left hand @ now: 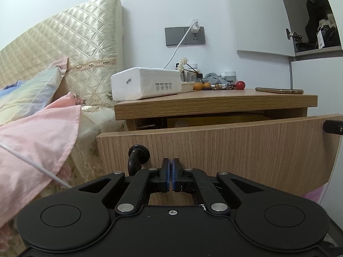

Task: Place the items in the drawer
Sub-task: 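Push the drawer front shut with the closed left tool fingers, then open the left tool and back it away from the closed drawer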

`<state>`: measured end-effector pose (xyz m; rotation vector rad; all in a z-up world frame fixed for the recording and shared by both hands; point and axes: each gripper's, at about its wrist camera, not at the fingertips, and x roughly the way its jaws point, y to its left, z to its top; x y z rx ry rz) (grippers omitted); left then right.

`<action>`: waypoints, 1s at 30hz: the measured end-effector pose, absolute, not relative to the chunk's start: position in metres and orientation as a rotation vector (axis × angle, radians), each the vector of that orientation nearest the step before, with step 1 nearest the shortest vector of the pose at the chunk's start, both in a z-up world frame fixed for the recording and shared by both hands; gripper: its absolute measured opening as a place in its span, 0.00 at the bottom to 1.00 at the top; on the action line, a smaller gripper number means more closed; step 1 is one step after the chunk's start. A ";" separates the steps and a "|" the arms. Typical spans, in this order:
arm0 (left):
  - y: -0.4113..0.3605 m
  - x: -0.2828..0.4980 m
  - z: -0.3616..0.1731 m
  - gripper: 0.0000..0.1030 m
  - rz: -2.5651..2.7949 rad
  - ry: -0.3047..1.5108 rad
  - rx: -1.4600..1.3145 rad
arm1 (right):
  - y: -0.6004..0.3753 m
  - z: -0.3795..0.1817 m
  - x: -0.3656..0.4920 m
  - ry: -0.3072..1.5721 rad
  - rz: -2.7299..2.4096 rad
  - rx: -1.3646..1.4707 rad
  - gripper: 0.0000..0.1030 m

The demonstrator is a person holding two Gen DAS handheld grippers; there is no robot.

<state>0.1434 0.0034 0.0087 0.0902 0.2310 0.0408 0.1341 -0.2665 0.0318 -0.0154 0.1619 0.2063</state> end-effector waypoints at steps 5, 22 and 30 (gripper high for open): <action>0.003 0.158 0.007 0.01 0.035 0.233 0.080 | -0.267 0.031 0.148 0.156 0.202 0.001 0.07; 0.007 0.209 -0.006 0.02 0.043 0.236 0.050 | -0.267 0.025 0.198 0.139 0.184 0.033 0.07; 0.012 0.224 -0.008 0.02 0.027 0.230 0.025 | -0.269 0.025 0.212 0.141 0.181 0.054 0.07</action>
